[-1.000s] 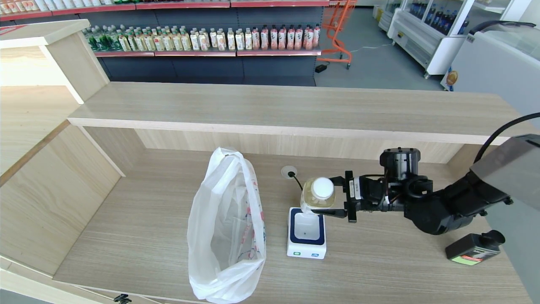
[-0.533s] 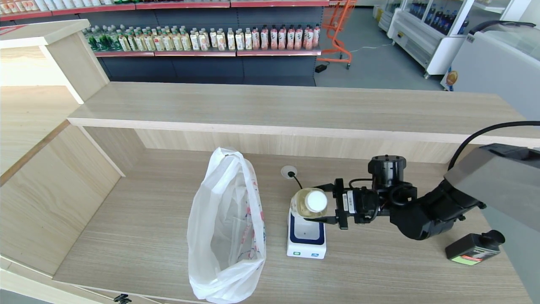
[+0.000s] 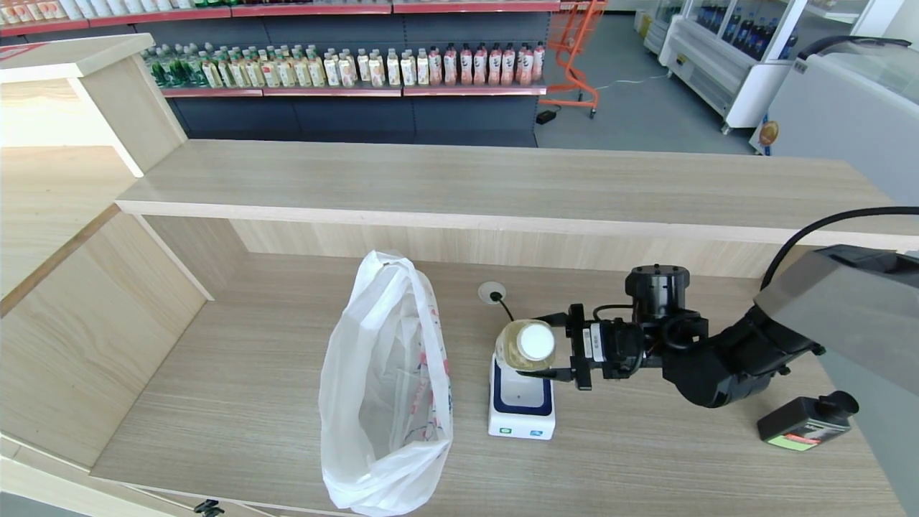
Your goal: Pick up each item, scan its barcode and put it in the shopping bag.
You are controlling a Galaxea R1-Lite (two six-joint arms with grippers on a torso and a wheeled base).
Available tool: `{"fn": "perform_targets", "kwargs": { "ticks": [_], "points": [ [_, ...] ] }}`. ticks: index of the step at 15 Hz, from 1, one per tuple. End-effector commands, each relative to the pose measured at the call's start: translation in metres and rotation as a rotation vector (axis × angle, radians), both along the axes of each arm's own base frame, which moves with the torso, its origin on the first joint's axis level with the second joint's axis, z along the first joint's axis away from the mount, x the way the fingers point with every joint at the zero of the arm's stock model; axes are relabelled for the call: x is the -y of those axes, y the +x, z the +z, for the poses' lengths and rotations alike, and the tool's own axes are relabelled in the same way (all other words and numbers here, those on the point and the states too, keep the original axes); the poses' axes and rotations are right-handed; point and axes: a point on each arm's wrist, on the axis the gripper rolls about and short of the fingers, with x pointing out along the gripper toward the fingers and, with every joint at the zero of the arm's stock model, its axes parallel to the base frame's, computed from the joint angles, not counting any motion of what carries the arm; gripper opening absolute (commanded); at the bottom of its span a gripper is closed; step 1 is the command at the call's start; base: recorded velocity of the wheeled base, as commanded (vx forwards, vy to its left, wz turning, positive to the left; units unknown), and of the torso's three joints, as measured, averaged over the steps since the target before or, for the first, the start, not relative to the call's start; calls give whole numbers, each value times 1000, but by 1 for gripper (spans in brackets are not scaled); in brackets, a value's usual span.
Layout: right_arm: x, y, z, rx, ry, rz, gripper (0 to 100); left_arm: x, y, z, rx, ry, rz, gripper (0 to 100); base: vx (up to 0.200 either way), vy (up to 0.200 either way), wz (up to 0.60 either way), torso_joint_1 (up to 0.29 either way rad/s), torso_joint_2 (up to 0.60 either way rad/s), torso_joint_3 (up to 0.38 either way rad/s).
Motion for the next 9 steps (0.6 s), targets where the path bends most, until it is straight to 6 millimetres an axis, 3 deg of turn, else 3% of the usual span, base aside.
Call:
{"fn": "perform_targets", "kwargs": {
  "ticks": [1, 2, 4, 5, 7, 9],
  "points": [
    [22, -16, 36, -39, 39, -52, 0, 0, 0, 0, 1, 0, 0, 100, 0, 0, 0, 0, 0, 0],
    [31, -38, 73, -91, 87, -73, 0, 0, 0, 0, -1, 0, 0, 100, 0, 0, 0, 0, 0, 0],
    [59, -83, 121, -243, 182, -147, 0, 0, 0, 0, -1, 0, 0, 100, 0, 0, 0, 0, 0, 0],
    [70, -96, 137, -280, 219, -176, 0, 0, 0, 0, -1, 0, 0, 100, 0, 0, 0, 0, 0, 0],
    [83, -120, 155, -400, 294, -242, 0, 0, 0, 0, 1, 0, 0, 100, 0, 0, 0, 0, 0, 0],
    [86, -138, 156, -522, 386, -393, 0, 0, 0, 0, 1, 0, 0, 100, 0, 0, 0, 0, 0, 0]
  ]
}}
